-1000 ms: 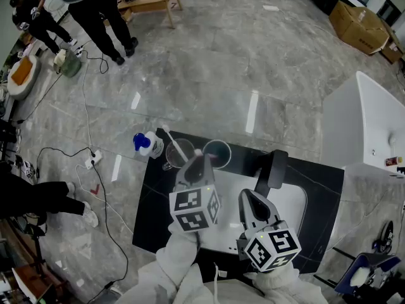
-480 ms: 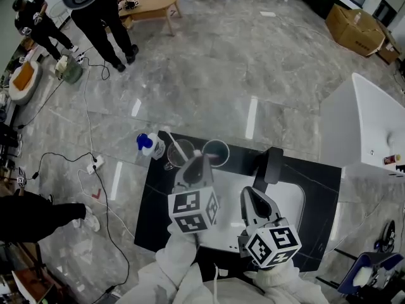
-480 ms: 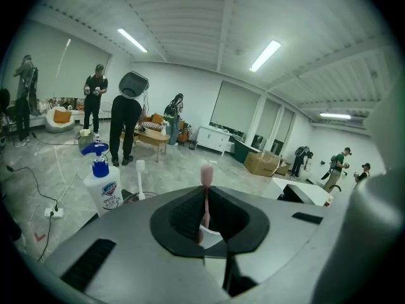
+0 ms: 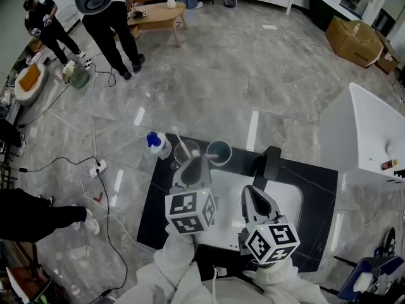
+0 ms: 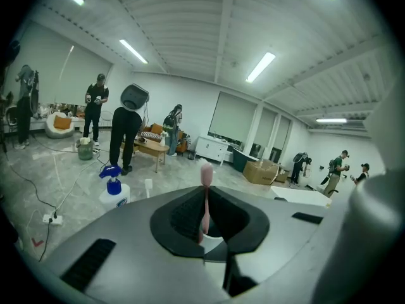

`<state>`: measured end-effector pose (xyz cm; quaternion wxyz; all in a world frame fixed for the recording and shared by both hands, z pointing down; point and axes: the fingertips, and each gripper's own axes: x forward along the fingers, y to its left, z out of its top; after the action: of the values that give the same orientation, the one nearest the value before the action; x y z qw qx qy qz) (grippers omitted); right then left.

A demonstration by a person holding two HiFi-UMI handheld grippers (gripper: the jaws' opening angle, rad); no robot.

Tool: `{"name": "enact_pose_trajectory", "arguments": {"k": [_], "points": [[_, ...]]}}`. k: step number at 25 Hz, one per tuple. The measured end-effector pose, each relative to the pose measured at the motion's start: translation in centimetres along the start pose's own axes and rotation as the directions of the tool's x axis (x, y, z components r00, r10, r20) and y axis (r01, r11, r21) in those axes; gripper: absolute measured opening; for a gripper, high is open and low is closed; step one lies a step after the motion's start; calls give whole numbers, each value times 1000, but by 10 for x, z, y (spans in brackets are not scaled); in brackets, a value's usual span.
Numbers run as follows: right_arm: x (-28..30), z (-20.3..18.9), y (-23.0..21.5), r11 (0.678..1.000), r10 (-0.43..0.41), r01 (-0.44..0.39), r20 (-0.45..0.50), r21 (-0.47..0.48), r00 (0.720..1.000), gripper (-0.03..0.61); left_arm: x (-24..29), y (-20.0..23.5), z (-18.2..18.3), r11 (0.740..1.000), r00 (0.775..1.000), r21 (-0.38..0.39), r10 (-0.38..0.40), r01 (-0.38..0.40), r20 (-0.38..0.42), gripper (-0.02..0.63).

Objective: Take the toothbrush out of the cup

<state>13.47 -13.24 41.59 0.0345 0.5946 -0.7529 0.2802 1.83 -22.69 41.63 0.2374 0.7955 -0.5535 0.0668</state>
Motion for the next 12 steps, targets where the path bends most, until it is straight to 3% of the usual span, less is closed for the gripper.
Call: {"name": "enact_pose_trajectory", "arguments": {"k": [12], "points": [[-22,9,37,998,49,-47,46,-48,998,23,-65,15,30,999,995,9,30,-31,96,21]]}}
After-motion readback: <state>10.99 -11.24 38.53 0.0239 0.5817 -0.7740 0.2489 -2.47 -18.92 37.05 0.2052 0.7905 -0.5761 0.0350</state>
